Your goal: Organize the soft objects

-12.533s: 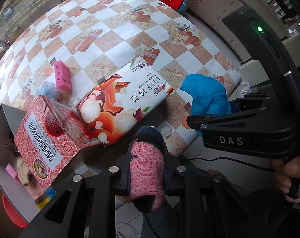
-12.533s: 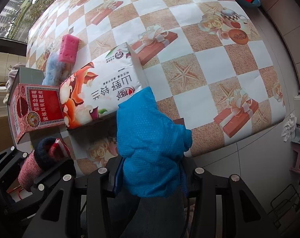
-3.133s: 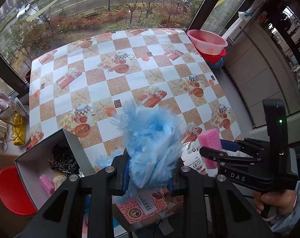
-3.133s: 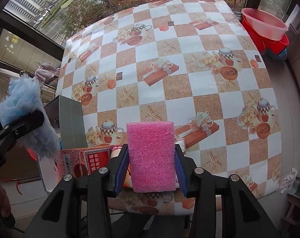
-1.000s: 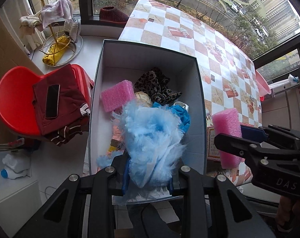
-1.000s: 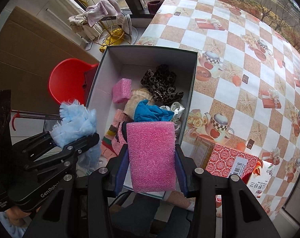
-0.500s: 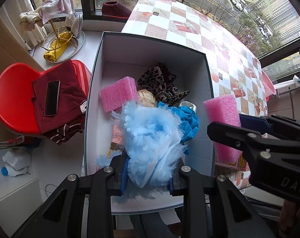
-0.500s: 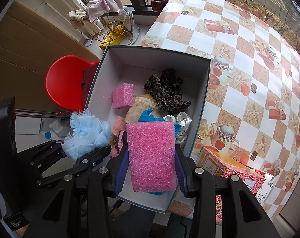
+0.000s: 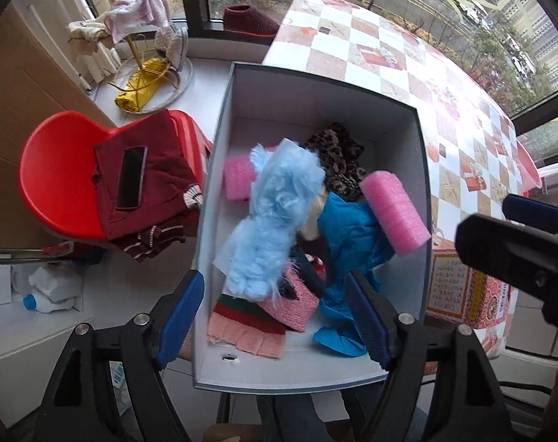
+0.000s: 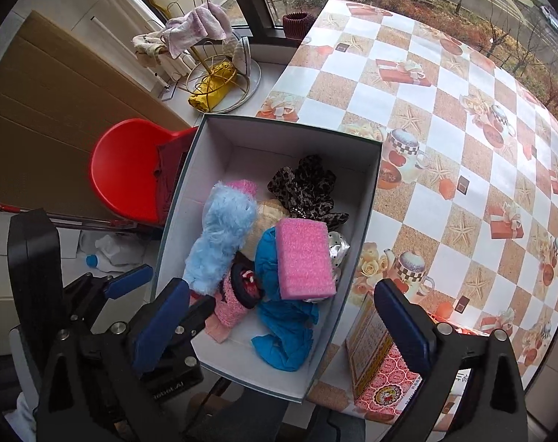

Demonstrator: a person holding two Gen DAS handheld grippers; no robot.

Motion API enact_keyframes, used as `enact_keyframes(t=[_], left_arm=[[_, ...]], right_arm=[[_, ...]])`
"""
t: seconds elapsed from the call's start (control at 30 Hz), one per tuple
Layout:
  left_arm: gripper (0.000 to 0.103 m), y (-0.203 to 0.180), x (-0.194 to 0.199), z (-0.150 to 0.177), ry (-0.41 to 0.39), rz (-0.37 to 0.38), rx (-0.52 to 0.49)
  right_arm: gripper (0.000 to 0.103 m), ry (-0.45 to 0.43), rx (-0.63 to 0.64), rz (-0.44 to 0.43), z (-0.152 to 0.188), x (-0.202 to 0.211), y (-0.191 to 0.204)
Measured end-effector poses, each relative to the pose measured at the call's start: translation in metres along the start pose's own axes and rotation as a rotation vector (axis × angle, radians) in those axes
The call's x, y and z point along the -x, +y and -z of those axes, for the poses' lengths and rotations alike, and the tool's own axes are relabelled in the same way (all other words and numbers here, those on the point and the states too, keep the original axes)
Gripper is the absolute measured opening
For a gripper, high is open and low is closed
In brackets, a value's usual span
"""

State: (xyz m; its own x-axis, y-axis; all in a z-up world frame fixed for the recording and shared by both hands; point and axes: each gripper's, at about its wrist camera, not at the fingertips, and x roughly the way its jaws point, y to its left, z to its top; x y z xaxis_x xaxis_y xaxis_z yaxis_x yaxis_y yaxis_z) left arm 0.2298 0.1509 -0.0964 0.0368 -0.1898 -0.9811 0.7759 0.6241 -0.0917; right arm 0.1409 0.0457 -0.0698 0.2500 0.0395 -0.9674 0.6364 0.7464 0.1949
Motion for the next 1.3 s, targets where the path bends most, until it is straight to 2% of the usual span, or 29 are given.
enact_keyframes(t=[0.1, 0.27, 0.5, 1.3], left_arm=[[0.081, 0.007, 0.007, -0.002, -0.015, -0.011, 0.018], [0.081, 0.012, 0.013, -0.001, 0.013, 0.069, 0.035], [0.081, 0.004, 0.015, 0.010, 0.023, 0.050, 0.014], [0.081, -0.003, 0.012, 0.029, 0.050, 0.030, -0.003]], right_arm=[[0.101, -0.007, 0.000, -0.004, 0.004, 0.006, -0.001], [0.101, -0.025, 0.001, 0.013, 0.011, 0.015, 0.000], [0.101, -0.019, 0.030, 0.089, 0.022, 0.020, 0.006], [0.101, 0.013, 0.019, 0.085, 0.042, 0.016, 0.012]])
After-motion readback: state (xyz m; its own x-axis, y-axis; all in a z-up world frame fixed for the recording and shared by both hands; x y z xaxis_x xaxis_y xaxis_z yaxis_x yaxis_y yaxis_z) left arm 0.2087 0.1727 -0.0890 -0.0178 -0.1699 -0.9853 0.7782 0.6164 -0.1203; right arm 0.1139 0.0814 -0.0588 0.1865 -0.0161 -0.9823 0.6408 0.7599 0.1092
